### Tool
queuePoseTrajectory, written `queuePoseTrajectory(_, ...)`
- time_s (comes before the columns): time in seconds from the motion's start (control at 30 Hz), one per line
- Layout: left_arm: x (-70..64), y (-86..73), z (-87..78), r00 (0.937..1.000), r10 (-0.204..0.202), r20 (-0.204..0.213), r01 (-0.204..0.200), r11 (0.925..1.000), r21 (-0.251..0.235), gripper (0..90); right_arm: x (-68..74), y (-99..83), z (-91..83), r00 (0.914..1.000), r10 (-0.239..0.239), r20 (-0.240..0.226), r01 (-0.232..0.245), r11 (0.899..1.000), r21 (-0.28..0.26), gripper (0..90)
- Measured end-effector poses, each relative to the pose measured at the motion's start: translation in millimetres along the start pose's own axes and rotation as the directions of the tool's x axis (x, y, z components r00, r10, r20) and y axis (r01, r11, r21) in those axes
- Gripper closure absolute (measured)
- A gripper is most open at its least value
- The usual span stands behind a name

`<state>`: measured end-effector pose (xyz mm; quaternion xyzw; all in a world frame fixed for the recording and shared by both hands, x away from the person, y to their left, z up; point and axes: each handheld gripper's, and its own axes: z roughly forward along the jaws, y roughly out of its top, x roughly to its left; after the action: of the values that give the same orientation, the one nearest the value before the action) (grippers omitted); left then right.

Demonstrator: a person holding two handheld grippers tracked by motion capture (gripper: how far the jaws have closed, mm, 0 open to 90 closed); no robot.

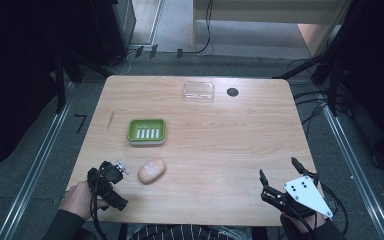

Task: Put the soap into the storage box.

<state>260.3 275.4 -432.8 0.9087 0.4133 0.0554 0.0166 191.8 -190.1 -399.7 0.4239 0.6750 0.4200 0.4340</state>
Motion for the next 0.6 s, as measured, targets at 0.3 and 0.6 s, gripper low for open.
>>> queuePoseTrajectory(0.3, -3.7, 11.7, -3.3, 0.9998, 0.021, 0.005, -0.020, 0.9997, -0.015, 0.0, 0.2, 0.0, -0.3, 1.0000, -0.002, 0.000, 0.002, 1.000, 0.002, 13.5)
queuePoseTrajectory(0.6, -4.5, 27.4, -5.2, 0.9989, 0.044, 0.015, -0.043, 0.9984, -0.037, 0.0, -0.8, -0.6, -1.4, 0.9999, -0.009, 0.006, 0.009, 1.000, 0.003, 13.4)
